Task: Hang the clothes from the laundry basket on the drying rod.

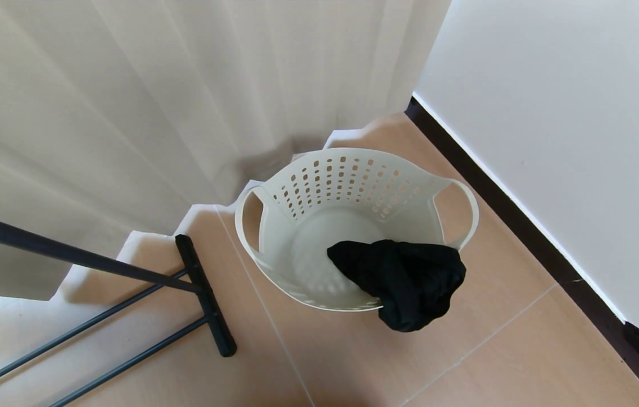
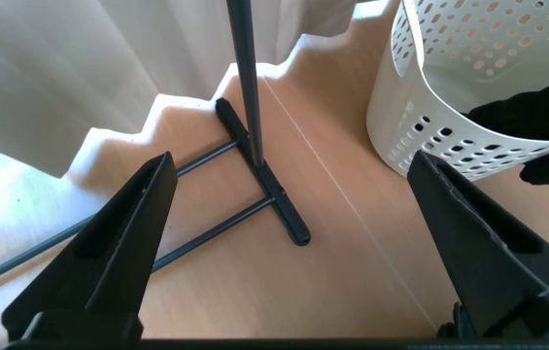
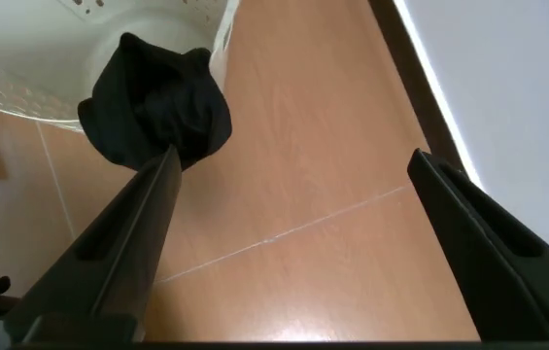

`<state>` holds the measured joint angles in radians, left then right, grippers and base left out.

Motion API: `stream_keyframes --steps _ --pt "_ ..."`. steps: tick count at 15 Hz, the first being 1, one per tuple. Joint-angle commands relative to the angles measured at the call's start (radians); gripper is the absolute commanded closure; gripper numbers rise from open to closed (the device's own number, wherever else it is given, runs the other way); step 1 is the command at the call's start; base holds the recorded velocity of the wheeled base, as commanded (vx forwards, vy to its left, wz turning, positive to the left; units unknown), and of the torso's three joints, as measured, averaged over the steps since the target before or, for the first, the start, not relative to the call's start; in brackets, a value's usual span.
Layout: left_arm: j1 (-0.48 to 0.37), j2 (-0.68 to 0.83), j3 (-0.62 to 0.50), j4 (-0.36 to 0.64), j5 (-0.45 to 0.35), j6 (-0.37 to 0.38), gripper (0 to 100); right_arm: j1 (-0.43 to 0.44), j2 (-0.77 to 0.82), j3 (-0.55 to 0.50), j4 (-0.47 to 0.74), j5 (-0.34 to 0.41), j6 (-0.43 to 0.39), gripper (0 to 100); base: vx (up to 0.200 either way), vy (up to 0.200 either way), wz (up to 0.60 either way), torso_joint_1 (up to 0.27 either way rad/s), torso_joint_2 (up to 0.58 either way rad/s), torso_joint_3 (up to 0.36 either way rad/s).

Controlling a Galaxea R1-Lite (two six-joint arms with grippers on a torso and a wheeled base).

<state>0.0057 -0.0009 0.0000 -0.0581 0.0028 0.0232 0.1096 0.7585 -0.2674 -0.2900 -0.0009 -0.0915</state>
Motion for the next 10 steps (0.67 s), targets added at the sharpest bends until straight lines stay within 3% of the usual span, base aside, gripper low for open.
stream_keyframes --steps 1,2,5,7,9,10 --pt "0.0 0.001 0.0 0.0 0.0 0.0 0 0.214 0.377 -0.171 -0.066 -0.091 -0.048 0 0.0 0.0 0.0 0.0 0.0 0.0" --pt "0.0 0.001 0.0 0.0 0.0 0.0 0 0.272 0.472 -0.223 -0.066 -0.125 -0.126 0 0.0 0.0 0.0 0.0 0.0 0.0" --pt "0.0 0.001 0.0 0.0 0.0 0.0 0 0.337 0.648 -0.328 -0.066 -0.14 -0.221 0 0.0 0.0 0.0 0.0 0.0 0.0" --pt "0.0 0.001 0.0 0.0 0.0 0.0 0 0.391 0.821 -0.44 -0.064 -0.255 -0.361 0 0.0 0.0 0.0 0.0 0.0 0.0" --pt "0.0 0.001 0.0 0.0 -0.001 0.0 0 0.389 0.906 -0.49 -0.064 -0.332 -0.461 0 0.0 0.0 0.0 0.0 0.0 0.0" --pt "0.0 0.001 0.0 0.0 -0.001 0.0 0 0.389 0.958 -0.535 -0.064 -0.389 -0.554 0 0.0 0.0 0.0 0.0 0.0 0.0"
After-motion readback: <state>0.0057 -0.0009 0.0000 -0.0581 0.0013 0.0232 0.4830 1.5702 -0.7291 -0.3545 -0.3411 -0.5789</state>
